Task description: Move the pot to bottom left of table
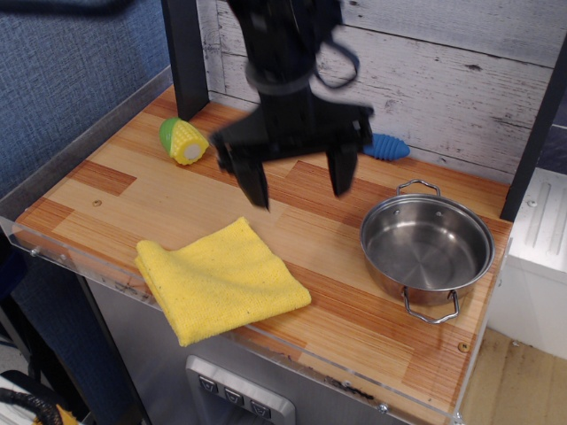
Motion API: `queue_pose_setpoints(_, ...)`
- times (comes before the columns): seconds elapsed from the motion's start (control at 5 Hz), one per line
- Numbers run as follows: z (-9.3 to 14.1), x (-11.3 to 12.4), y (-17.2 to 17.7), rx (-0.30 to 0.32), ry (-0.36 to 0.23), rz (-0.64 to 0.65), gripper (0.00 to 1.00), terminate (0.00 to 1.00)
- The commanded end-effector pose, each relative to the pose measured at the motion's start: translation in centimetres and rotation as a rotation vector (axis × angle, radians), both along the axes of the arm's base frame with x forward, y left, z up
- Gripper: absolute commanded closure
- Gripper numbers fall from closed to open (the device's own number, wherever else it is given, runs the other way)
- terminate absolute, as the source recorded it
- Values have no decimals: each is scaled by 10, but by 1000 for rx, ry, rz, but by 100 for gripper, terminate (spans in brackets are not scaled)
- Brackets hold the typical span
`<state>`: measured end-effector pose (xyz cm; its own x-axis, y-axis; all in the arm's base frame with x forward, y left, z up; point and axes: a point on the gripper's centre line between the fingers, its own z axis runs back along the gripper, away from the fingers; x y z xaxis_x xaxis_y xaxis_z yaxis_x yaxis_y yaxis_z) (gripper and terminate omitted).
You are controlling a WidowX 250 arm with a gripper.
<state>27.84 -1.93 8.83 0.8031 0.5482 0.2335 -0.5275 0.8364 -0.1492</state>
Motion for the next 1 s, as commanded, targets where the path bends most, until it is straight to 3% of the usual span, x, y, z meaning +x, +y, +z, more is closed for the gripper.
queue_pose_setpoints(0.0,-25,25,-24,-16,-52,-119,0,0)
queue_pose_setpoints(0.2,-39,28,-38,-7,-42,-141,0,0)
queue_pose_setpoints(0.6,-45,41,-63,2,-42,-172,0,0)
queue_pose_setpoints(0.8,-48,42,-63,34,-27,-182,0,0)
